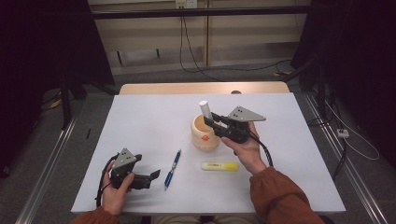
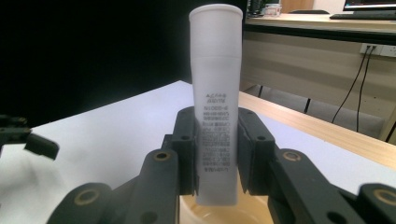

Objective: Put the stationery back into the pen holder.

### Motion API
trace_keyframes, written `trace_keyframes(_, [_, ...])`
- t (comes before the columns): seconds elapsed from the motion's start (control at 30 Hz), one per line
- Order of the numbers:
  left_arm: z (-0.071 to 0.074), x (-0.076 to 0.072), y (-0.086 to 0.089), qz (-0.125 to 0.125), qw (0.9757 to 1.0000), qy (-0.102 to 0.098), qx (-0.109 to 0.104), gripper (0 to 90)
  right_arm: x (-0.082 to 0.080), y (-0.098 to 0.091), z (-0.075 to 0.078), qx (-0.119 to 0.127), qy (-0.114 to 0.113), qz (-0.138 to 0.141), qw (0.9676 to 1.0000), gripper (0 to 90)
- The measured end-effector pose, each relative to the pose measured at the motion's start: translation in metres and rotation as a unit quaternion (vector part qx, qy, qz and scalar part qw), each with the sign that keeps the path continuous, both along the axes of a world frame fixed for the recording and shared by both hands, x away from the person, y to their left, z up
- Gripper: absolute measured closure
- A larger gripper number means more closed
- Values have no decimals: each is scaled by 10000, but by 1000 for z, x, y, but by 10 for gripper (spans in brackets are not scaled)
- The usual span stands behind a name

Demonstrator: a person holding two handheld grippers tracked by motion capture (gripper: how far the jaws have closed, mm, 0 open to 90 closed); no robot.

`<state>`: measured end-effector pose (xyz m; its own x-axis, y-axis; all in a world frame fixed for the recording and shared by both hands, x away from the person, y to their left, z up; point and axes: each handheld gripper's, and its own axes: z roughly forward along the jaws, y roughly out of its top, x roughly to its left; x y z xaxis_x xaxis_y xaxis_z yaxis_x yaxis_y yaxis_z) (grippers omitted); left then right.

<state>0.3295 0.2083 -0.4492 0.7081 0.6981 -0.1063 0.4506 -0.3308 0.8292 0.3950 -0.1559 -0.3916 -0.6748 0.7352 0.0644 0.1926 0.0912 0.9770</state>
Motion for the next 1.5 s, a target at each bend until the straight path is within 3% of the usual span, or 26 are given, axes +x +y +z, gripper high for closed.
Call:
trace_keyframes(0.27, [0,0,1,-9,10000,-37,25,50,14,3,-13,-1,154,-147,9998,716])
trace_keyframes(0.77, [0,-1,0,-35,10000,-7,49,50,18,8,-31,-118,297,-81,9995,698])
trace_keyframes(0.83, [0,0,0,-35,10000,1,50,50,18,8,-30,-94,272,-88,9995,668])
trace_keyframes(0.9, [0,-1,0,-41,10000,-6,49,51,17,7,-28,-19,220,-33,9998,579])
trace_keyframes(0.97, [0,-1,0,-37,10000,-10,50,51,15,7,-25,17,172,-116,9998,471])
trace_keyframes(1.13, [0,-1,0,-36,10000,-4,50,50,12,0,-17,52,128,-284,9995,334])
trace_keyframes(1.5, [0,0,0,-29,10000,7,60,50,5,-20,-12,-146,221,-554,9981,221])
